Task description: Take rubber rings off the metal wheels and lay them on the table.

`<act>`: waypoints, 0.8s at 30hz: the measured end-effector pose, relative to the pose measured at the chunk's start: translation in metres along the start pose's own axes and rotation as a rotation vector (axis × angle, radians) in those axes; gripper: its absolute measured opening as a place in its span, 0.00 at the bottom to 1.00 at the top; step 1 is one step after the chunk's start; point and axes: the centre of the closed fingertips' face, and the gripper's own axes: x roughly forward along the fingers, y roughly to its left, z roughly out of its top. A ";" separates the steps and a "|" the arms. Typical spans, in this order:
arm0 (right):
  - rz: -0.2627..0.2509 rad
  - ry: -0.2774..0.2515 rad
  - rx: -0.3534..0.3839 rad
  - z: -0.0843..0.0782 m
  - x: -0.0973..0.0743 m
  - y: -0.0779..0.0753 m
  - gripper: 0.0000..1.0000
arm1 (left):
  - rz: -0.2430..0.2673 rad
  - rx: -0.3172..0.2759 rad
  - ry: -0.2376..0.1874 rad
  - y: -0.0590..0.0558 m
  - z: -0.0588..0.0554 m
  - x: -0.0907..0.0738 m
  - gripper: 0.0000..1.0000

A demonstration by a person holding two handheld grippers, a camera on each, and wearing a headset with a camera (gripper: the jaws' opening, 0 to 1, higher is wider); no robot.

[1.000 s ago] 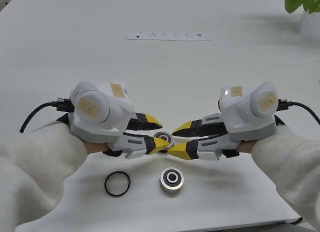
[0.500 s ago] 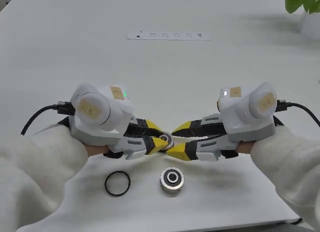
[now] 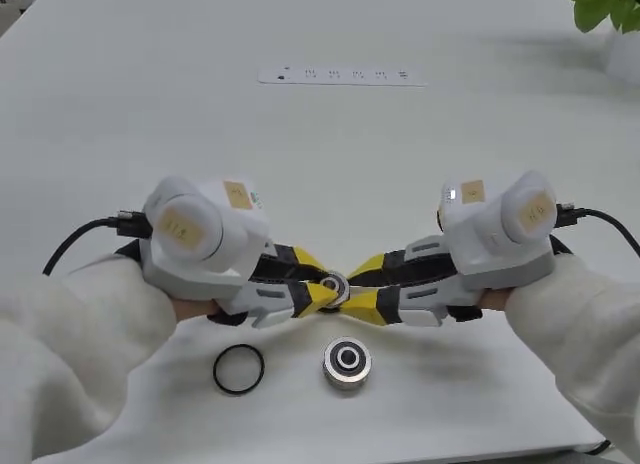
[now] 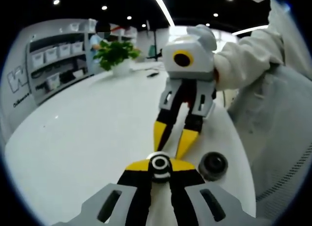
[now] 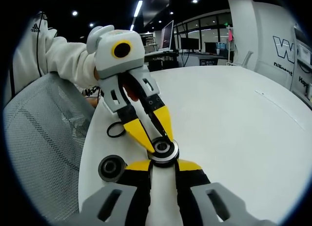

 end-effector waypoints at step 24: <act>-0.009 0.034 -0.011 -0.001 0.007 0.003 0.31 | -0.003 0.012 -0.005 -0.002 0.003 -0.002 0.14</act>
